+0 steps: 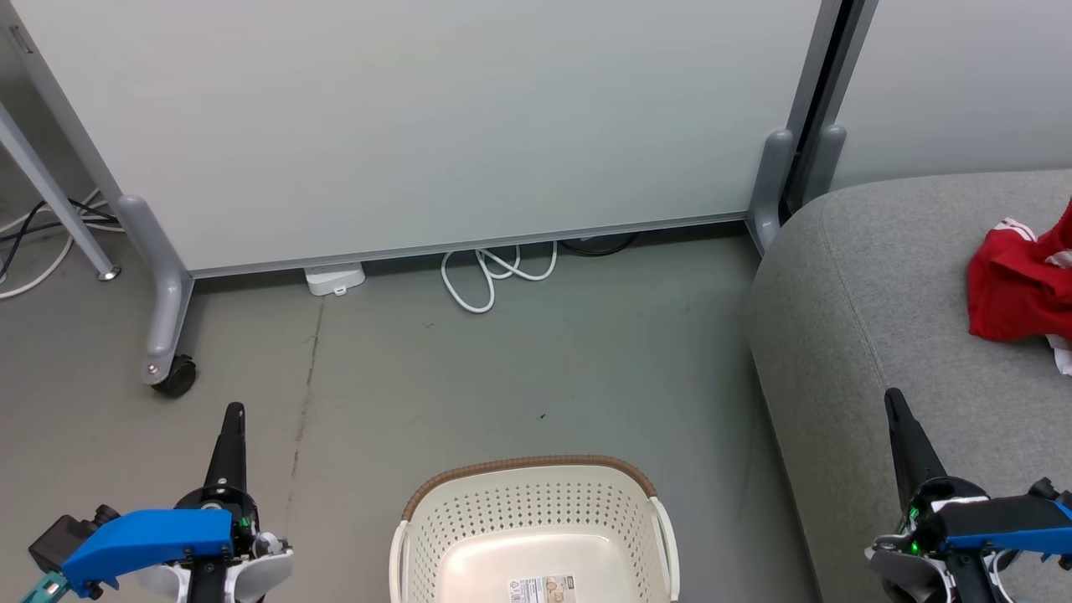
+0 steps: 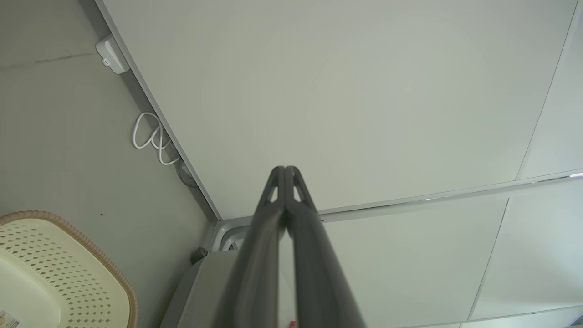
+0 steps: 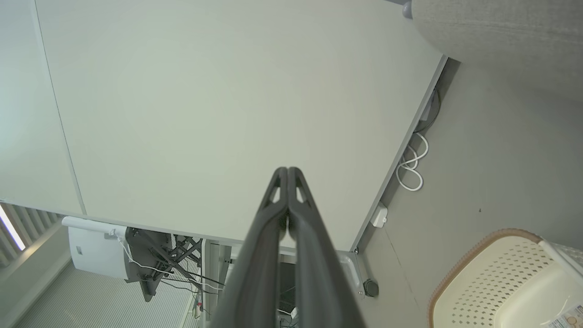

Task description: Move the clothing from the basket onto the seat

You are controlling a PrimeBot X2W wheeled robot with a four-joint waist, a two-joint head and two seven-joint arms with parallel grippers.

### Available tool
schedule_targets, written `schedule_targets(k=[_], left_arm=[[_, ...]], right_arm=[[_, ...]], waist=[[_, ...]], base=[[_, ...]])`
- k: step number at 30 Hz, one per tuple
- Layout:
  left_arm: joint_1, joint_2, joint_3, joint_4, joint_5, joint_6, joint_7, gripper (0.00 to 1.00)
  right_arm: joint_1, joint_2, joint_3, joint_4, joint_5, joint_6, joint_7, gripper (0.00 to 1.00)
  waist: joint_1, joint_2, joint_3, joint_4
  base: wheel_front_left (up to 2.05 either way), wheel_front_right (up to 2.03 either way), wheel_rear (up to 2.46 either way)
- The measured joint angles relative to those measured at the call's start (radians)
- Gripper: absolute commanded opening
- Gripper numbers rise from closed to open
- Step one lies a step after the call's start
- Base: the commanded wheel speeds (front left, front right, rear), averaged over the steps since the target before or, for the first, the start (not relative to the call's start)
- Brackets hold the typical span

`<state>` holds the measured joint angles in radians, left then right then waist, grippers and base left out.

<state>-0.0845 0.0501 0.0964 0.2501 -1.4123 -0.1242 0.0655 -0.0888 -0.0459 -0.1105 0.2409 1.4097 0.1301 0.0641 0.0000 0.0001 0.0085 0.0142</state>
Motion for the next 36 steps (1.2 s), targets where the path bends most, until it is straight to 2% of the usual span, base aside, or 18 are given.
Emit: schedule_targets(k=[27, 36], left_arm=[[-0.018, 0.0, 0.017, -0.003, -0.199, -0.005, 0.049, 0.0], [-0.019, 0.0, 0.017, -0.003, -0.199, -0.005, 0.049, 0.0]], right_arm=[[-0.012, -0.001, -0.003, 0.003, 0.201, 0.0, 0.05, 0.0], [-0.013, -0.001, -0.003, 0.003, 0.202, 0.0, 0.05, 0.0]], waist=[[0.0, 0.0, -0.005, -0.014], [0.0, 0.0, -0.005, -0.014]], base=[[0.0, 0.0, 0.0], [0.0, 0.0, 0.0]])
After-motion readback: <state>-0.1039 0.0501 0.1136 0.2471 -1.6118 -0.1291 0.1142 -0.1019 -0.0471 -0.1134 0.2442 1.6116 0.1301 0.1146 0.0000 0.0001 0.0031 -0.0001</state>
